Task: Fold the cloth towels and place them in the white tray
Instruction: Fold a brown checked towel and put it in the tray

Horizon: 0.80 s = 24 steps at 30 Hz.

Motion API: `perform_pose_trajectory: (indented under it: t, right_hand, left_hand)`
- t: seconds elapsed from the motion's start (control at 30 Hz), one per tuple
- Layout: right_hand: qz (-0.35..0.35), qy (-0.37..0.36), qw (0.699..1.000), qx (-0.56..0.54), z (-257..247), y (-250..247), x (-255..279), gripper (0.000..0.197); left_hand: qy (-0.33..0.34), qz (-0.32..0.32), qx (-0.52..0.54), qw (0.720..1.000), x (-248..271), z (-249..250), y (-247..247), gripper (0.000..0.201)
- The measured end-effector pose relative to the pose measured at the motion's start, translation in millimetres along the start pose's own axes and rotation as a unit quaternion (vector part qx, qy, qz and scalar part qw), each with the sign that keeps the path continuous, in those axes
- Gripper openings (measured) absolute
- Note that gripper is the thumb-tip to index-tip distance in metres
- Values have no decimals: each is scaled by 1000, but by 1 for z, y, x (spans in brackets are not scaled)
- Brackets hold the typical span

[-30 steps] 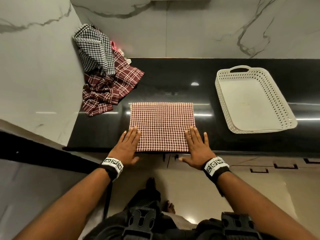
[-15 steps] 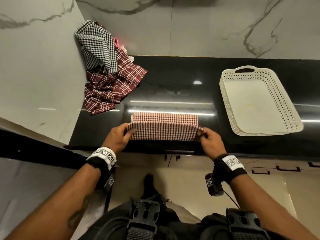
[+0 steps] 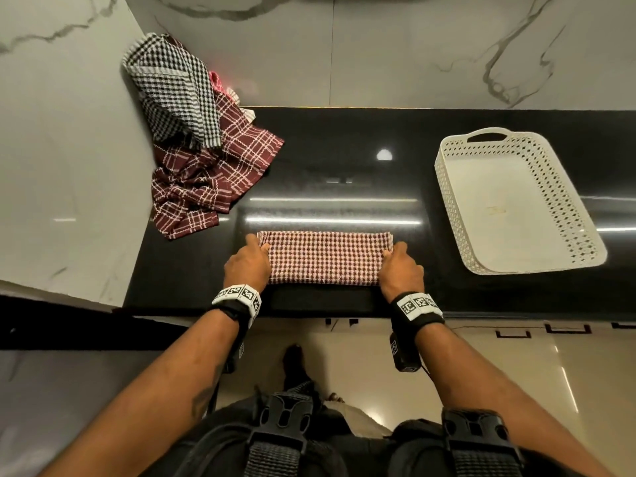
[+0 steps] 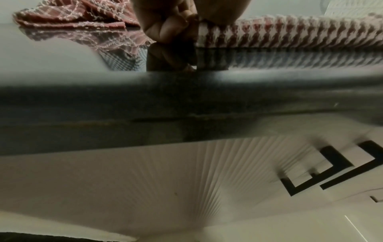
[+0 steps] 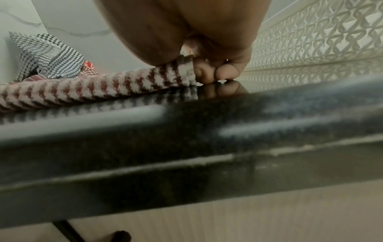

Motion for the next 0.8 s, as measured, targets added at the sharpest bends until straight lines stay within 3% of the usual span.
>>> perform_pose_trajectory:
  t: [0.27,0.33,0.43,0.5,0.57,0.7,0.8]
  right_hand:
    - [-1,21,1000,23,-4,0,-3,19]
    - [45,6,997,66,-6,-2,1,28]
    - [70,-133,983,110,-28,0,15,38]
    - [-5,-237,967,94,-52,13,28,41]
    - [-97,-262,956,94,-70,30,34,54]
    - [-174,-239,941,162,-61,49,22,67]
    - [-175,-258,928,204,-28,39,7,79]
  left_hand:
    - [-20,9,-15,1000,-3,-3,2,30]
    - [-9,44,-18,999,0,-6,-2,35]
    - [131,100,-45,985,4,6,-1,38]
    - [258,69,-65,962,10,30,8,42]
    - [338,10,-115,934,14,54,22,51]
    - [283,-97,-196,934,6,50,42,68]
    - [237,-72,-174,953,5,11,39,76]
Point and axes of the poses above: each hand's wrist, its own x-axis away from the middle knuckle, its own y-axis out of the palm, z = x × y, the point moved 2 cm from there along -x, towards the middle knuckle, and after that the axes turned 1 degree about -y, right-handed, at the moved point
